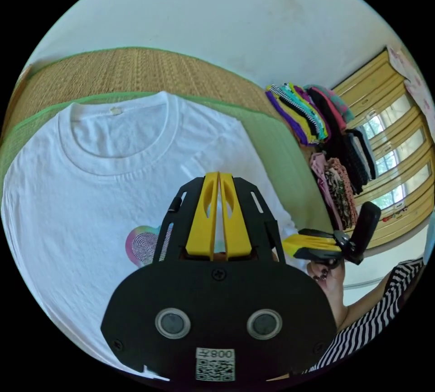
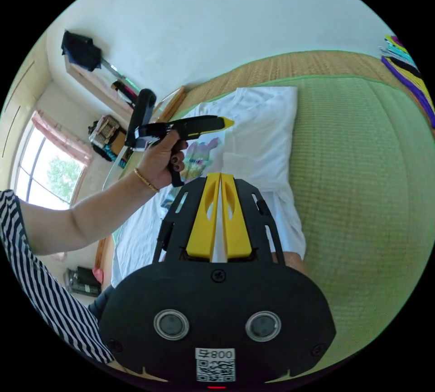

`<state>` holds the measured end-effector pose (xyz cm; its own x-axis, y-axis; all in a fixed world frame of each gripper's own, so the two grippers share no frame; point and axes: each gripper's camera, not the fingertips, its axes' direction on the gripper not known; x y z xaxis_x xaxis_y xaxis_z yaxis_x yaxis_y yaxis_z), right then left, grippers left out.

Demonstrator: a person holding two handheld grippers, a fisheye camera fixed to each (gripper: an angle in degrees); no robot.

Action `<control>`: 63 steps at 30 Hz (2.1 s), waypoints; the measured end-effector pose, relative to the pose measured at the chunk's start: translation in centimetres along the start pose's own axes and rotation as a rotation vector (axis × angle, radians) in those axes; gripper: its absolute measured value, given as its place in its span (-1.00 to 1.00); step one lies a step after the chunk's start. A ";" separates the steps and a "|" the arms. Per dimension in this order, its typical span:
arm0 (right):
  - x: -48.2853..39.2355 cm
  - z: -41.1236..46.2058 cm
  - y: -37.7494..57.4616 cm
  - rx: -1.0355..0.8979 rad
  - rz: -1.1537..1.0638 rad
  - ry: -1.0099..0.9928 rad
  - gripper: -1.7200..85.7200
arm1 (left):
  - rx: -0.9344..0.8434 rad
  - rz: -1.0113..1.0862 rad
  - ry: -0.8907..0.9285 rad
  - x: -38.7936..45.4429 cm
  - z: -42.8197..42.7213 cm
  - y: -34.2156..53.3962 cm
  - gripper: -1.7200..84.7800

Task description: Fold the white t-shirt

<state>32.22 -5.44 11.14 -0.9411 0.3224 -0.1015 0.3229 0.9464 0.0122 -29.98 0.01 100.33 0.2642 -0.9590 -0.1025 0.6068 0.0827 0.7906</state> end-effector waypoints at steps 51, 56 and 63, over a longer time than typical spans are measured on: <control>5.1 -4.4 -1.9 0.149 0.345 -0.032 -0.96 | 0.092 -0.098 0.123 -8.5 -24.7 22.3 -0.93; 8.8 -6.4 1.7 0.419 0.499 -0.467 -0.96 | 0.282 -0.429 -0.060 -14.2 -34.6 32.9 -0.88; 3.5 -7.1 -1.5 0.421 0.389 -0.466 -0.93 | 0.425 -0.700 -0.213 -19.2 -41.7 41.4 -0.77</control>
<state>27.70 -5.58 17.85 -0.6405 0.5021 -0.5811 0.7241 0.6469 -0.2392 21.33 33.13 109.86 -0.2405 -0.7851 -0.5709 0.2329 -0.6176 0.7512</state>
